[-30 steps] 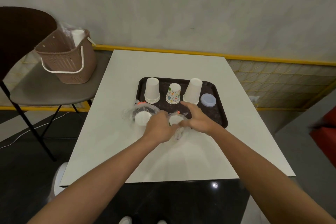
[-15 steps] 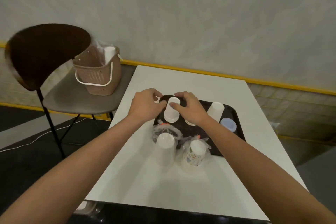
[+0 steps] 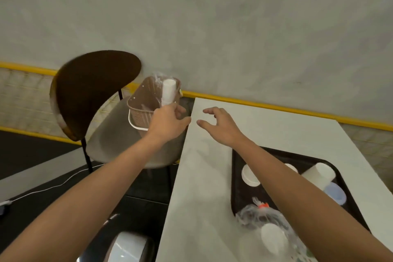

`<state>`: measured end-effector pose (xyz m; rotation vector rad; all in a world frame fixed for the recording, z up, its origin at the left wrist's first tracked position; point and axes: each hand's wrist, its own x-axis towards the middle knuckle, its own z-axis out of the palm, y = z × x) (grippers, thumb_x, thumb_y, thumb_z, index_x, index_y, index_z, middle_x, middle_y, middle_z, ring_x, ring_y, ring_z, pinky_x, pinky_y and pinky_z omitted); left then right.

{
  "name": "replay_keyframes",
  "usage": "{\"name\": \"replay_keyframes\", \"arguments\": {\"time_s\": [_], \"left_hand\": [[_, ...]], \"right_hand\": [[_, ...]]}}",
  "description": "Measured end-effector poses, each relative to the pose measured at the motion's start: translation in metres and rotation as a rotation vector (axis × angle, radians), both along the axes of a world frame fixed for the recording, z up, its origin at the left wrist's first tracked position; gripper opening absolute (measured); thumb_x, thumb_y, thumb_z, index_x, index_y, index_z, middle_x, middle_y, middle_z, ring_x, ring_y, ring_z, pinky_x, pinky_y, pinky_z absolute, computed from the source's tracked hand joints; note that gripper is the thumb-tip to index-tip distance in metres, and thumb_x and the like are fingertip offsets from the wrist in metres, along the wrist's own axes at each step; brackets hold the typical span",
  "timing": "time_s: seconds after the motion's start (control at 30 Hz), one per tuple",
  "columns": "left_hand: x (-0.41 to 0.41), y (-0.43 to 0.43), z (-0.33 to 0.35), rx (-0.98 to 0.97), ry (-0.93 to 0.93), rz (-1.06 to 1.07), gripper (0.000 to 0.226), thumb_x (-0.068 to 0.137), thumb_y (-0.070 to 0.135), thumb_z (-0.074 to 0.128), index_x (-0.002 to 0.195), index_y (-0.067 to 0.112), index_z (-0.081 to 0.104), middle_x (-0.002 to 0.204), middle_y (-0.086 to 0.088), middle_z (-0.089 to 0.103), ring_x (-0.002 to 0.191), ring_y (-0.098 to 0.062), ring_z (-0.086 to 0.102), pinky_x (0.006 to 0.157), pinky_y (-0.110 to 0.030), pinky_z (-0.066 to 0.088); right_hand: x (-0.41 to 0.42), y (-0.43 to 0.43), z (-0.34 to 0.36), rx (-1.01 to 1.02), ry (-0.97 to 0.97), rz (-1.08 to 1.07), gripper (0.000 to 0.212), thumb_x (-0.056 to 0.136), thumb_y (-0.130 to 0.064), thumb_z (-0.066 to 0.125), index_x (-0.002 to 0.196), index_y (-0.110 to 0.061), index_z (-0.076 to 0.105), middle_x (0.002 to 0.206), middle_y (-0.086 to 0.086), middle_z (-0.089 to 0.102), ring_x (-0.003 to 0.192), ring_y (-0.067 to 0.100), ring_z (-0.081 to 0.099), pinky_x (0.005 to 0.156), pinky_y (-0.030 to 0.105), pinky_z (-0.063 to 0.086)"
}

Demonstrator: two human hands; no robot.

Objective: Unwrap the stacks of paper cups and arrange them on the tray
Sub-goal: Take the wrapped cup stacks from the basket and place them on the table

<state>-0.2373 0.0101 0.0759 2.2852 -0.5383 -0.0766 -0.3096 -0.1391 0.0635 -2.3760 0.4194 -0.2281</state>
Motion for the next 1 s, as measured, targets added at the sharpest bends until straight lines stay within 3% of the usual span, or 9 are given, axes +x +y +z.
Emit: {"name": "replay_keyframes", "arguments": {"time_s": [0.13,0.3,0.6,0.73,0.8,0.9,1.0], "left_hand": [[0.055,0.002,0.002,-0.001,0.017,0.007,0.028,0.084,0.031,0.066,0.109,0.018,0.064,0.098,0.000,0.067,0.097,-0.018,0.062,0.077,-0.023,0.040],[0.116,-0.007,-0.011,0.032,0.078,-0.002,0.040,0.085,0.028,0.066,0.122,0.016,0.057,0.117,-0.006,0.064,0.108,-0.022,0.059,0.083,-0.026,0.043],[0.213,-0.043,-0.051,-0.005,0.375,0.186,0.079,0.084,0.020,0.069,0.144,0.003,0.021,0.137,-0.018,0.047,0.124,-0.033,0.049,0.094,-0.036,0.045],[0.247,-0.051,-0.075,-0.011,0.500,0.244,0.097,0.078,0.018,0.076,0.146,-0.003,0.010,0.138,-0.022,0.044,0.126,-0.037,0.046,0.096,-0.039,0.047],[0.259,-0.054,-0.085,0.047,0.544,0.216,0.097,0.074,0.019,0.080,0.144,-0.004,0.018,0.136,-0.022,0.046,0.124,-0.038,0.049,0.099,-0.043,0.048],[0.275,-0.060,-0.097,0.162,0.562,0.158,0.078,0.068,0.018,0.084,0.129,-0.007,0.044,0.124,-0.023,0.059,0.111,-0.039,0.060,0.092,-0.043,0.053],[0.282,-0.068,-0.104,0.138,0.609,0.091,0.077,0.070,0.006,0.081,0.134,-0.004,0.042,0.126,-0.020,0.056,0.115,-0.039,0.056,0.095,-0.044,0.049]], "right_hand": [[0.049,0.006,0.003,-0.011,0.018,-0.022,0.050,0.089,-0.040,0.060,0.132,-0.019,0.048,0.139,0.005,0.045,0.130,0.022,0.041,0.106,0.037,0.038],[0.105,0.011,-0.004,0.022,0.054,-0.033,0.051,0.089,-0.037,0.060,0.134,-0.017,0.045,0.141,0.004,0.043,0.126,0.022,0.046,0.102,0.034,0.040],[0.181,-0.002,-0.033,0.114,0.089,-0.052,0.057,0.086,-0.036,0.065,0.135,-0.017,0.042,0.140,0.004,0.044,0.125,0.023,0.048,0.103,0.037,0.044],[0.206,-0.011,-0.042,0.153,0.073,-0.056,0.062,0.085,-0.033,0.066,0.139,-0.018,0.039,0.142,0.005,0.044,0.127,0.023,0.047,0.105,0.039,0.043],[0.214,-0.013,-0.047,0.157,0.089,-0.049,0.064,0.086,-0.030,0.066,0.142,-0.019,0.036,0.145,0.004,0.041,0.130,0.023,0.044,0.105,0.038,0.041],[0.221,-0.016,-0.053,0.154,0.128,0.009,0.068,0.086,-0.029,0.066,0.145,-0.021,0.032,0.148,0.003,0.039,0.133,0.023,0.041,0.105,0.036,0.038],[0.223,-0.016,-0.058,0.189,0.148,0.064,0.069,0.087,-0.026,0.065,0.146,-0.020,0.029,0.149,0.002,0.039,0.134,0.022,0.040,0.104,0.033,0.037]]}}
